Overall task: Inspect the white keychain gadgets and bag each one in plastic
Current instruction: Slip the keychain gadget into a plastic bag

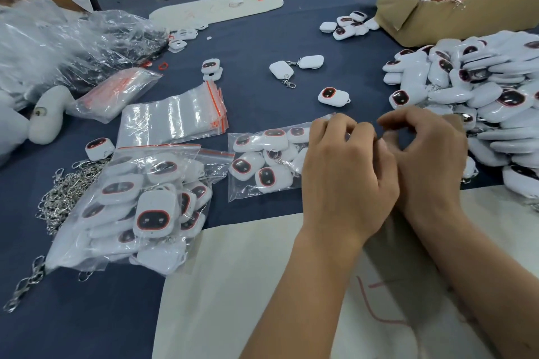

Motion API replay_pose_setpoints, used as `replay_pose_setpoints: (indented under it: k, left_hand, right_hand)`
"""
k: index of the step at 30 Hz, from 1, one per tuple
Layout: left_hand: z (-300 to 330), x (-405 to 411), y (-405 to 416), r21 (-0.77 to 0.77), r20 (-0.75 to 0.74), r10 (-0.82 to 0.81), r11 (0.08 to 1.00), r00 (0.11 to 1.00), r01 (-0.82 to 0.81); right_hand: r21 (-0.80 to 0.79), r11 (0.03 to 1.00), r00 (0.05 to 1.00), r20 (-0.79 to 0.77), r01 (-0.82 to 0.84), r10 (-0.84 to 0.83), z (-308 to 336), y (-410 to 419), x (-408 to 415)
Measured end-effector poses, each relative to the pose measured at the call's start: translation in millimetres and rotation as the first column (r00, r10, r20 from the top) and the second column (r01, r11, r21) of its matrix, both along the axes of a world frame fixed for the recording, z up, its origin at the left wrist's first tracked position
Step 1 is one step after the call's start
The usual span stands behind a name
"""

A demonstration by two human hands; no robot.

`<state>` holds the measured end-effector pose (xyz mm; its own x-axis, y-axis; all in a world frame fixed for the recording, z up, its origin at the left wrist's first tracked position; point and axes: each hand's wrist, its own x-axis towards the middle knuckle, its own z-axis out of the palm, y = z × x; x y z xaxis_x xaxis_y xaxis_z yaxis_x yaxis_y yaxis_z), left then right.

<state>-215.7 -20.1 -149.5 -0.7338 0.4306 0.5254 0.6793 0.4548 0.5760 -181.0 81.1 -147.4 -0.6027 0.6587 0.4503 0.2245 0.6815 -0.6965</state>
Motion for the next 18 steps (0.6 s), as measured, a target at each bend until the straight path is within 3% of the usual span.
replay_pose_setpoints:
  k: [3, 6, 8, 13, 15, 18]
  left_hand:
    - [-7, -5, -2, -0.125, 0.078, -0.033, 0.991, 0.996, 0.042]
    - [-11, -5, -2, -0.19, 0.19, -0.134, 0.967, 0.973, 0.17]
    - [-10, -6, -1, -0.15, 0.266, -0.199, 0.958, 0.943, 0.244]
    - [-11, -8, 0, -0.121, 0.371, -0.245, 0.944, 0.896, 0.308]
    - [-11, -10, -1, -0.119, 0.377, -0.239, 0.946, 0.895, 0.303]
    - [-12, -13, -3, -0.127, 0.365, -0.232, 0.947, 0.901, 0.295]
  right_hand:
    - [0.164, 0.971, 0.936, 0.279, 0.176, -0.217, -7, 8, -1]
    - [0.149, 0.975, 0.846, 0.486, 0.165, -0.218, -5, 6, -3]
    - [0.117, 0.984, 0.853, 0.492, 0.135, -0.175, -7, 7, -4]
    - [-0.004, 0.998, 0.98, 0.192, 0.059, -0.058, -9, 6, 1]
    - [0.068, 0.993, 0.972, 0.206, 0.1, -0.112, -9, 6, 2]
    - [0.107, 0.988, 0.909, 0.391, 0.11, -0.143, -8, 2, 0]
